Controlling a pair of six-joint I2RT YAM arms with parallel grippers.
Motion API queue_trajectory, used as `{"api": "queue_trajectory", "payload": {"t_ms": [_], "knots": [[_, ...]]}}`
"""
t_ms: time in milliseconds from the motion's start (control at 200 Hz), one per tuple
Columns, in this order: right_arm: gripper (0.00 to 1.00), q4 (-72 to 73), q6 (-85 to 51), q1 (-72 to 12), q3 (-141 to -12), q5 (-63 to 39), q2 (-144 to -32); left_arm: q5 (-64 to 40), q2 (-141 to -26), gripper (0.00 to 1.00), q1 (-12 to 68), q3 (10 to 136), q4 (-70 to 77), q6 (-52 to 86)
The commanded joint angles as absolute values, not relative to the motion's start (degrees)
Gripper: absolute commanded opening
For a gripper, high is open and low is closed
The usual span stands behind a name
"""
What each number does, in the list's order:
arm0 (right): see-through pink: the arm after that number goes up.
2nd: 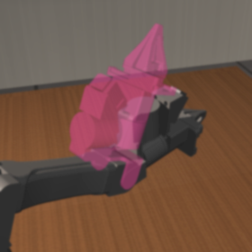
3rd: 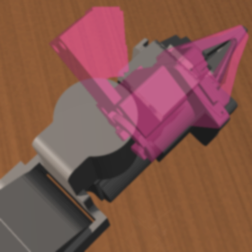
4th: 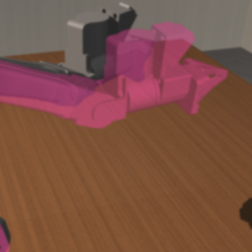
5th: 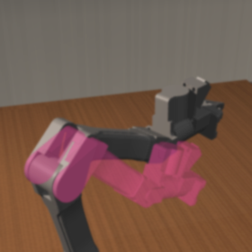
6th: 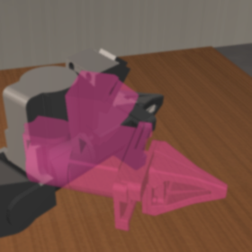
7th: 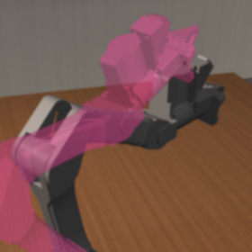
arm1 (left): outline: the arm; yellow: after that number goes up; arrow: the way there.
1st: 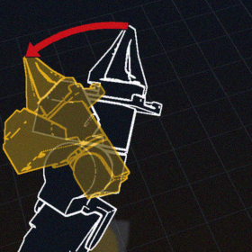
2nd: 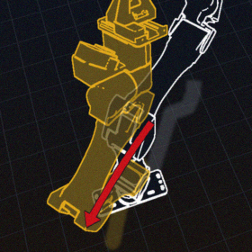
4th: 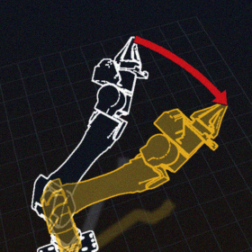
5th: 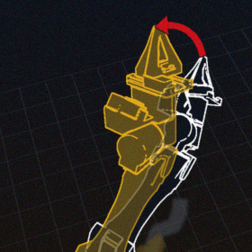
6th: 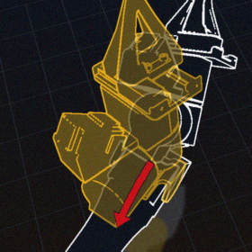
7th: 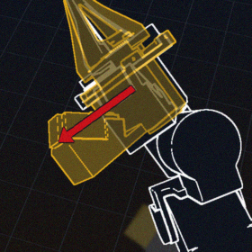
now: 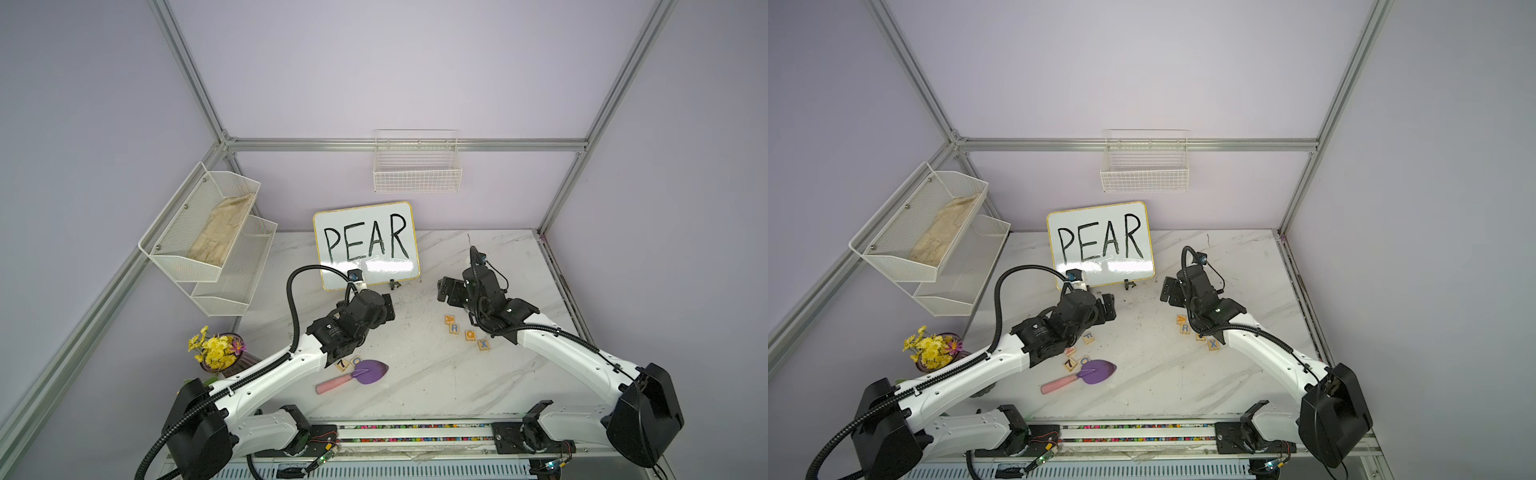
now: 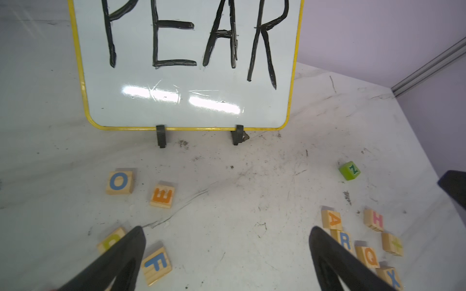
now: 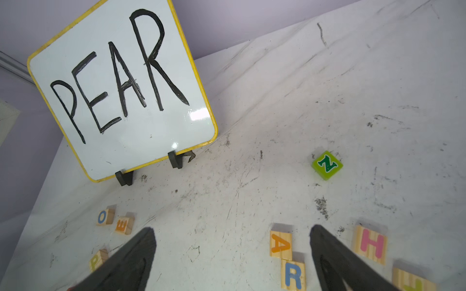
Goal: Spell the uppercase word “pear” with letter blocks
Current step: Pick up the letter block from the center of the board.
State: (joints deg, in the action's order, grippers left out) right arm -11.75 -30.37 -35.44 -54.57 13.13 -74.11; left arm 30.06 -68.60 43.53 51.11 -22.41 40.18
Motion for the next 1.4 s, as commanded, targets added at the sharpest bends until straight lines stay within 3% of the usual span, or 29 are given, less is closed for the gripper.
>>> {"api": "queue_trajectory", "payload": {"t_ms": [0,270,445,655,1060,1220,1395], "knots": [[0.97,-14.35,-26.81,-35.33,-55.62,14.0,-76.11,32.14,-68.45,1.0,41.83,55.99,-29.14,32.54],[0.97,-11.86,-22.3,-35.26,-60.27,5.9,-83.06,26.57,-70.79,1.0,30.99,54.58,-39.27,50.48],[0.97,-1.3,-8.6,-36.65,-61.05,-17.39,-87.19,22.48,-73.55,1.0,28.61,54.24,-37.39,57.4],[0.97,1.48,1.82,-38.64,-62.48,-21.36,-89.03,16.19,-76.52,1.0,24.49,53.5,-37.36,60.03],[0.97,2.54,2.83,-42.65,-59.72,-20.62,-87.85,10.71,-85.65,1.0,21.21,52.17,-35.39,59.07],[0.97,2.02,1.96,-45.03,-59.85,-21.57,-88.06,8.25,-87.91,0.92,20.57,52.43,-33.33,58.54],[0.97,2.55,2.89,-49.04,-59.39,-18.22,-88.45,6.36,-88.38,0.91,20.17,51.97,-33.31,59.98]]}}
